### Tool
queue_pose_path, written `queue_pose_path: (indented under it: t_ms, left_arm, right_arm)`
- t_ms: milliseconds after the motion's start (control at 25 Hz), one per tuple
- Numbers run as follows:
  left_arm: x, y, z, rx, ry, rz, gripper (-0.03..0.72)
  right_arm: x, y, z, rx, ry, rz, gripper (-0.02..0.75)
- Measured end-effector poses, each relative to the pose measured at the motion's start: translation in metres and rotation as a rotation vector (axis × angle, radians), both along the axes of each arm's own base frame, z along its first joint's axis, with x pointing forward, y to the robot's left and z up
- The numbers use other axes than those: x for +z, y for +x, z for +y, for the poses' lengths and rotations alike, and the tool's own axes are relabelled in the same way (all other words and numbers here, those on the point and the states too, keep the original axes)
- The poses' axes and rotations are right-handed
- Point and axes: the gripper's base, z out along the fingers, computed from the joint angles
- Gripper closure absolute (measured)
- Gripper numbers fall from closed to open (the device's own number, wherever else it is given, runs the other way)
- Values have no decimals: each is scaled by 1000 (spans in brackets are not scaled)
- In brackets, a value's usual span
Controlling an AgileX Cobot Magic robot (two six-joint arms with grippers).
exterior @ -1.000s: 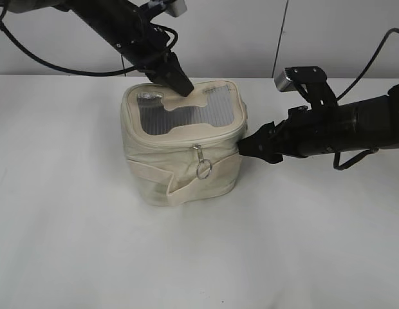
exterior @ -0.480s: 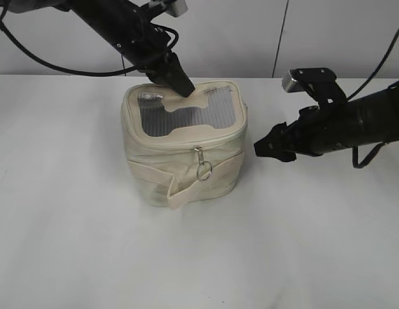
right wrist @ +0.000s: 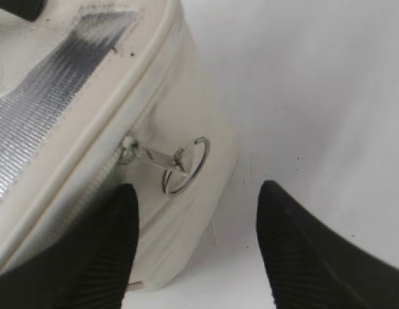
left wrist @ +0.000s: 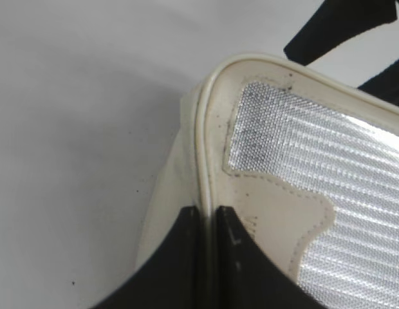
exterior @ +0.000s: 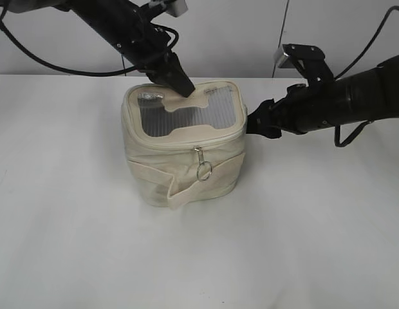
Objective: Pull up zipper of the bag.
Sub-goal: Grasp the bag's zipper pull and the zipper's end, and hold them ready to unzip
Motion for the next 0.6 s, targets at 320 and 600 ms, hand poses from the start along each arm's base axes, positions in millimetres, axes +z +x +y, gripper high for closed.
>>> queue_pose_path:
  t_ms: [320, 600]
  left_arm:
    - [0, 0, 0, -1, 1, 0, 638]
    - [0, 0, 0, -1, 2, 0, 638]
  right_arm:
    - [-3, 0, 2, 31, 8, 12, 275]
    - [1, 13, 9, 44, 19, -18, 300]
